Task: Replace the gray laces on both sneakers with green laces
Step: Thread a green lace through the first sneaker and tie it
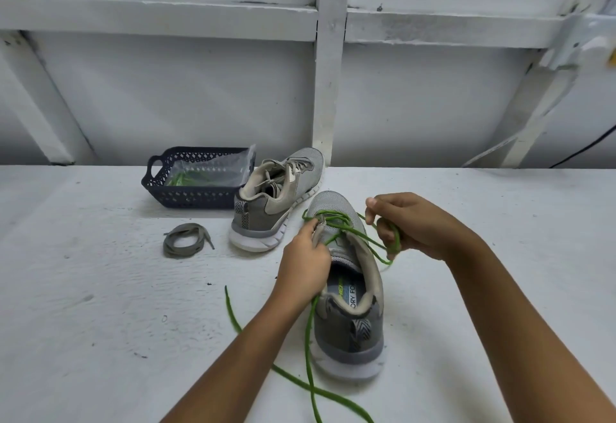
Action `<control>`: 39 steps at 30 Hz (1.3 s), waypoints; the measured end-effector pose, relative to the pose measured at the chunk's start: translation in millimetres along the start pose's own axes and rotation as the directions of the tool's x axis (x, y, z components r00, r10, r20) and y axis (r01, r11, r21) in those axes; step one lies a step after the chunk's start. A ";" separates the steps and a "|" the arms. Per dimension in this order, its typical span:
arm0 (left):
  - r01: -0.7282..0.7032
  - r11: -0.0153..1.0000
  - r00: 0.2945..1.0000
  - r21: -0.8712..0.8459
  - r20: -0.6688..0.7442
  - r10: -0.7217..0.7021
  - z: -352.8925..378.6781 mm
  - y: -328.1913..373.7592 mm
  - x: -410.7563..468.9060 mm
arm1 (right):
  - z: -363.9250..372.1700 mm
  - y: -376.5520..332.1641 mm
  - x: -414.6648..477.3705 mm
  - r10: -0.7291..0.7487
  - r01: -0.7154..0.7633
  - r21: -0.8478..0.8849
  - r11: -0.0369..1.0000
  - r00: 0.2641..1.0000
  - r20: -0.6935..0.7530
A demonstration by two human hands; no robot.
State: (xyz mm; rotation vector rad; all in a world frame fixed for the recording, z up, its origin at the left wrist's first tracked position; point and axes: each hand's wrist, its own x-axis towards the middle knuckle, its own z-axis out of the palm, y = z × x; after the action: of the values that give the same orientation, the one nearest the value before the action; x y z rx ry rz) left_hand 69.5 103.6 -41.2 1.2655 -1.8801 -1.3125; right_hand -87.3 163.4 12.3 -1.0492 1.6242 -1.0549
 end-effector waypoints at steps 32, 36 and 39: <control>-0.070 0.996 0.997 -0.062 0.029 0.072 -1.3 -6.5 3.4 | 43.2 -47.6 74.7 -0.521 0.462 -0.549 0.697 0.852 0.056; -0.061 0.996 0.998 -0.064 0.030 0.063 -2.5 -7.3 4.2 | 36.2 -52.4 56.1 -0.455 0.381 -0.659 0.648 0.888 0.067; -0.053 0.996 0.998 -0.070 0.031 0.055 -3.2 -5.7 1.8 | 21.4 -50.6 42.5 -0.224 0.222 -0.793 0.568 0.968 0.110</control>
State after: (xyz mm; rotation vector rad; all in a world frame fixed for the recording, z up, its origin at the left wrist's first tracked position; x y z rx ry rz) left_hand 73.6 100.1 -45.3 1.1573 -1.8616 -1.3656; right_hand -67.8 105.6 45.5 -1.8919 2.0636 -0.4058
